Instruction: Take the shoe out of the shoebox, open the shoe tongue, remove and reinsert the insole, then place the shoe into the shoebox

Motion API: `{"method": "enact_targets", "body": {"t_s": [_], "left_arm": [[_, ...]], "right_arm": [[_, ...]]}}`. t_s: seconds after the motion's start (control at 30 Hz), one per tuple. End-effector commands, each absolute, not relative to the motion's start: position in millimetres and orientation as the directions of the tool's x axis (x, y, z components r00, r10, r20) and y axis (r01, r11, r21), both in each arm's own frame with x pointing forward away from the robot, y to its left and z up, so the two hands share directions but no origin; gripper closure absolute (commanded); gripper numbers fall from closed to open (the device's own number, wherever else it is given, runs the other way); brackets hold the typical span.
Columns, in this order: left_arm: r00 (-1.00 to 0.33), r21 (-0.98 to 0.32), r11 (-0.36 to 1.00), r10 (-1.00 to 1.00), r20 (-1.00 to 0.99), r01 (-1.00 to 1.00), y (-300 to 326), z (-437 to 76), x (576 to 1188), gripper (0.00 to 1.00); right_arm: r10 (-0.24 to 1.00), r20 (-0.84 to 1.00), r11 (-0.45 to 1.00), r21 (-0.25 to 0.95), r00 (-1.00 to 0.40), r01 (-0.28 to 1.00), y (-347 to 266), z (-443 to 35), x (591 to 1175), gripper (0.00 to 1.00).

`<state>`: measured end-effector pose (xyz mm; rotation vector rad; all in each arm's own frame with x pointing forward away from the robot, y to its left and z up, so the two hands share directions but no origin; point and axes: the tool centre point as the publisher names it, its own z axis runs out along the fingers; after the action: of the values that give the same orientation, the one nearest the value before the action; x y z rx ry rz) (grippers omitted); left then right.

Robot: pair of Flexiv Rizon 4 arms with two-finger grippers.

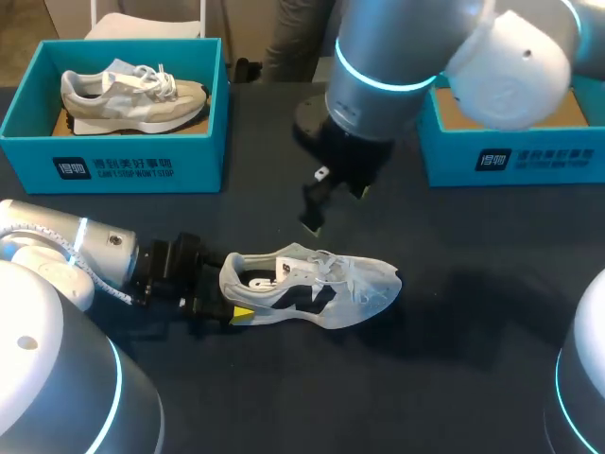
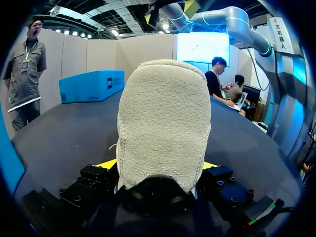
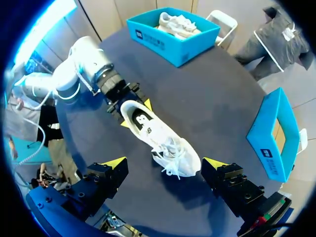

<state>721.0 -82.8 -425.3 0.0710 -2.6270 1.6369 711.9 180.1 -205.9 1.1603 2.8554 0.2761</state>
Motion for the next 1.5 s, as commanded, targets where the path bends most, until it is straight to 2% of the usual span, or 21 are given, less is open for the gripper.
{"method": "enact_targets", "body": {"t_s": [0.03,0.33,0.47,0.53,0.77,1.03,1.5], "left_arm": [[-0.998,-0.894,0.444,-0.014,0.064,-0.063,-81.8,-428.3,723.0,1.0],[-0.998,-0.894,0.444,-0.014,0.064,-0.063,-81.8,-428.3,723.0,1.0],[-0.998,-0.894,0.444,-0.014,0.064,-0.063,-81.8,-428.3,723.0,1.0],[-0.998,-0.894,0.444,-0.014,0.064,-0.063,-81.8,-428.3,723.0,1.0],[-0.998,-0.894,0.444,-0.014,0.064,-0.063,-81.8,-428.3,723.0,1.0],[-0.998,-0.894,0.444,-0.014,0.064,-0.063,-81.8,-428.3,723.0,1.0],[-0.998,-0.894,0.444,-0.014,0.064,-0.063,-81.8,-428.3,723.0,1.0]], "right_arm": [[0.696,0.021,0.707,0.153,-0.718,0.69,185.0,-206.5,714.4,0.0],[0.696,0.021,0.707,0.153,-0.718,0.69,185.0,-206.5,714.4,0.0],[0.832,-0.008,0.539,0.249,-0.555,0.805,193.9,-219.8,723.3,0.0],[0.875,-0.037,0.475,0.247,-0.482,0.845,200.7,-224.6,722.8,0.0],[0.945,-0.051,0.322,0.301,-0.322,0.897,223.5,-224.6,717.3,0.0],[0.972,-0.075,0.235,0.265,-0.223,0.935,246.5,-225.6,710.3,0.0],[0.98,-0.088,0.191,0.208,-0.177,0.959,275.4,-264.5,704.6,0.0]]}}
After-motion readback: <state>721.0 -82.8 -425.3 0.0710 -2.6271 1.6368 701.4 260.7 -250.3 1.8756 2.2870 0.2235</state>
